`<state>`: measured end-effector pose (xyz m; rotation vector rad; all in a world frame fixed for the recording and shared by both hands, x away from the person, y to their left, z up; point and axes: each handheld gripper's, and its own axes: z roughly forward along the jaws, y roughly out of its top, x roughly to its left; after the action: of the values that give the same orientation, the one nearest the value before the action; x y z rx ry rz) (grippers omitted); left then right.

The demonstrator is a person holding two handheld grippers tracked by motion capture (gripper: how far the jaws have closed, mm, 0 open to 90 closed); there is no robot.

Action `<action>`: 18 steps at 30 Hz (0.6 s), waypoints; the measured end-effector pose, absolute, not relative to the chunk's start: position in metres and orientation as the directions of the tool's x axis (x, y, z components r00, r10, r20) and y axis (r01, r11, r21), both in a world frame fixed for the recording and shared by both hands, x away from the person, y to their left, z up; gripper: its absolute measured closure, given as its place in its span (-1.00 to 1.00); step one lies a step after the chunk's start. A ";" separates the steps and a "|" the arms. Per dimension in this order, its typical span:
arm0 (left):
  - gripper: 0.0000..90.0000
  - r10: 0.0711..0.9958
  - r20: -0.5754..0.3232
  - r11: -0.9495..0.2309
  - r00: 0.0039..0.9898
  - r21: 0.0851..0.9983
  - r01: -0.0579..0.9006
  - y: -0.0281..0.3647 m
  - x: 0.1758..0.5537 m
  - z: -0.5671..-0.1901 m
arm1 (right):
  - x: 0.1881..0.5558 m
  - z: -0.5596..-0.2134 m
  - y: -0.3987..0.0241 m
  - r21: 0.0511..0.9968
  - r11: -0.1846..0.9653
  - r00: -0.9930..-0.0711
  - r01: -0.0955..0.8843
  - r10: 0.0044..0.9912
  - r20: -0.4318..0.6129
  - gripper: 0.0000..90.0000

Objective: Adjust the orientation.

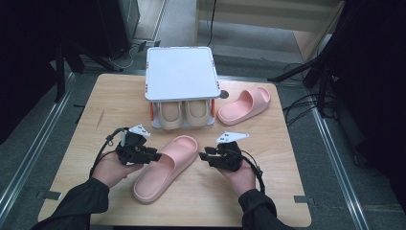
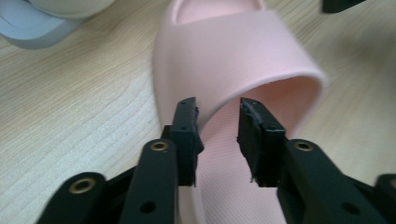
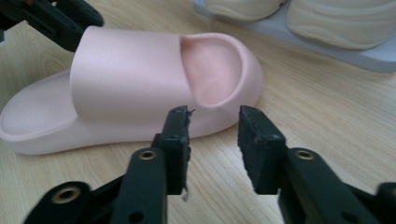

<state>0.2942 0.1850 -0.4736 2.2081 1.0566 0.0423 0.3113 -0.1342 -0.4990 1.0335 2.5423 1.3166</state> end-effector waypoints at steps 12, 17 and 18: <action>0.81 0.735 -0.266 -0.416 0.624 0.550 0.724 0.202 0.307 -0.492 | 0.303 -0.508 -0.120 0.757 0.401 -0.787 0.516 0.572 0.233 1.00; 0.83 0.733 -0.288 -0.415 0.617 0.528 0.740 0.199 0.310 -0.500 | 0.302 -0.513 -0.112 0.742 0.426 -0.794 0.517 0.563 0.229 1.00; 0.83 0.737 -0.277 -0.421 0.616 0.526 0.739 0.197 0.309 -0.501 | 0.303 -0.514 -0.111 0.741 0.429 -0.794 0.517 0.562 0.230 1.00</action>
<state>0.3093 0.1967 -0.5009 2.2231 1.1550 -0.0043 0.3028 -0.1110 -0.5140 0.9874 2.6104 1.3241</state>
